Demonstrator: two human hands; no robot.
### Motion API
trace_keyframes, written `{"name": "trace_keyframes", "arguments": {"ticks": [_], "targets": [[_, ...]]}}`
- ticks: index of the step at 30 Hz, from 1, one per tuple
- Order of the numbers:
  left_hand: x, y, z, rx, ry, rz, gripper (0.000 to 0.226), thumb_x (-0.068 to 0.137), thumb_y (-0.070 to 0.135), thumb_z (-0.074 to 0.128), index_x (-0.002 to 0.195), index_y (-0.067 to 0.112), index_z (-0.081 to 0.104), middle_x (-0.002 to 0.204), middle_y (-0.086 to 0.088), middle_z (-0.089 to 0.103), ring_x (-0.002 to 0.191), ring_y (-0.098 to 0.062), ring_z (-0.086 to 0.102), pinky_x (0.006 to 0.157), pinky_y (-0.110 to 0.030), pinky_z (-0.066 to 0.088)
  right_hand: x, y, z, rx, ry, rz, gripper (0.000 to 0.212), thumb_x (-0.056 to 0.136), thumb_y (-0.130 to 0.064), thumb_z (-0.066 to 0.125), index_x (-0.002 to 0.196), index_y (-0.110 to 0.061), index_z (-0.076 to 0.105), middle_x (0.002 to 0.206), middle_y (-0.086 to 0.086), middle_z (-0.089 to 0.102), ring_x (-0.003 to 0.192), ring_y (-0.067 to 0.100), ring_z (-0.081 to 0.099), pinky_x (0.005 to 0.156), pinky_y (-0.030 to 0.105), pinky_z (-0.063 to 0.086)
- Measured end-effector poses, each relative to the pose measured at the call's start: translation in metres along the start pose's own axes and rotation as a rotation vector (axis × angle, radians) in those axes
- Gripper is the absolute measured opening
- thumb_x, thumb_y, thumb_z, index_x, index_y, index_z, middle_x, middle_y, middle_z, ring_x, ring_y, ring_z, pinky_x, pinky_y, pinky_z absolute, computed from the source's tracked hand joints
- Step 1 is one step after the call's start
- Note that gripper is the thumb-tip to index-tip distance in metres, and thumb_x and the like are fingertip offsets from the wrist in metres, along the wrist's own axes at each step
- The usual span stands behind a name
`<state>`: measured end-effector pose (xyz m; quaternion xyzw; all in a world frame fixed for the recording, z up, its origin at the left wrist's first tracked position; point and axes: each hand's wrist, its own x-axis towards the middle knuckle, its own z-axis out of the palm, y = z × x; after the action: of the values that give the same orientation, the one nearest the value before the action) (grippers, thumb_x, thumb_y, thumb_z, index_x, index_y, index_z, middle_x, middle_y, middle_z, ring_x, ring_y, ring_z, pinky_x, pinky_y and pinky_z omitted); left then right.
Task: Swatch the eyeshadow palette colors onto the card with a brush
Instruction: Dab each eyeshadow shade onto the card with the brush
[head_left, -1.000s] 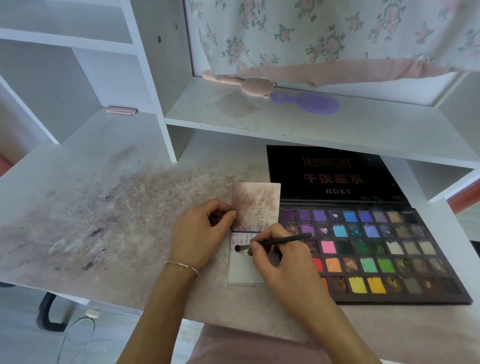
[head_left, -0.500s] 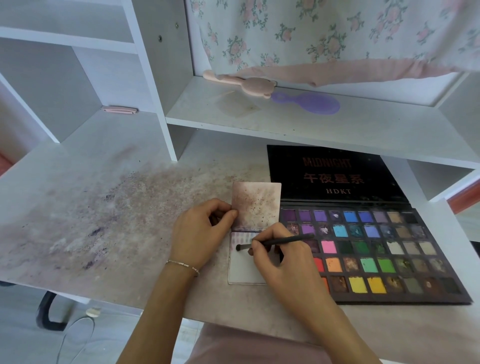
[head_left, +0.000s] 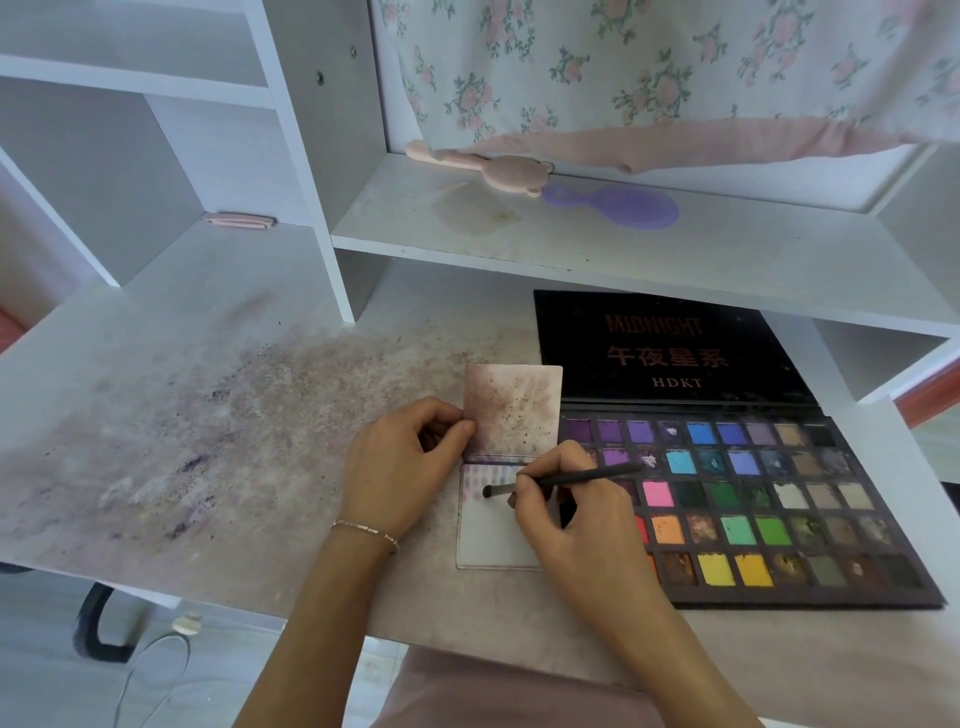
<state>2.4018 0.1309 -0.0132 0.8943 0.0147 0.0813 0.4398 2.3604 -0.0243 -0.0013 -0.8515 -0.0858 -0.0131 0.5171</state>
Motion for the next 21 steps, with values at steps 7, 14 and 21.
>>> {"name": "trace_keyframes", "arguments": {"ticks": [7,14,21], "targets": [[-0.0003,0.0007,-0.0006,0.010,0.010,-0.003,0.021,0.079,0.029,0.064,0.067,0.044,0.056,0.066,0.023,0.061,0.064,0.005,0.056,0.058,-0.013,0.040,0.0007,-0.0016,0.0022,-0.017,-0.072,0.002,0.014,0.085,-0.015,0.057,0.076,-0.023,0.050,0.076,-0.004,0.059,0.073,0.002,0.051,0.063,0.011,0.041],[-0.0002,0.0005,-0.0001,-0.007,0.006,-0.004,0.013,0.080,0.028,0.064,0.072,0.038,0.061,0.068,0.020,0.063,0.066,0.002,0.058,0.061,-0.020,0.045,0.0017,-0.0013,0.0022,-0.031,-0.067,0.002,0.014,0.085,-0.016,0.057,0.076,-0.023,0.050,0.076,-0.006,0.057,0.073,0.000,0.050,0.064,0.012,0.042],[-0.0006,0.0013,-0.0010,0.000,0.009,0.008,0.018,0.080,0.028,0.064,0.070,0.041,0.059,0.067,0.022,0.062,0.065,0.004,0.057,0.059,-0.015,0.042,0.0027,0.0007,0.0035,-0.041,-0.064,-0.007,0.015,0.085,-0.016,0.057,0.076,-0.025,0.049,0.076,-0.006,0.058,0.074,0.000,0.051,0.063,0.011,0.042]]}}
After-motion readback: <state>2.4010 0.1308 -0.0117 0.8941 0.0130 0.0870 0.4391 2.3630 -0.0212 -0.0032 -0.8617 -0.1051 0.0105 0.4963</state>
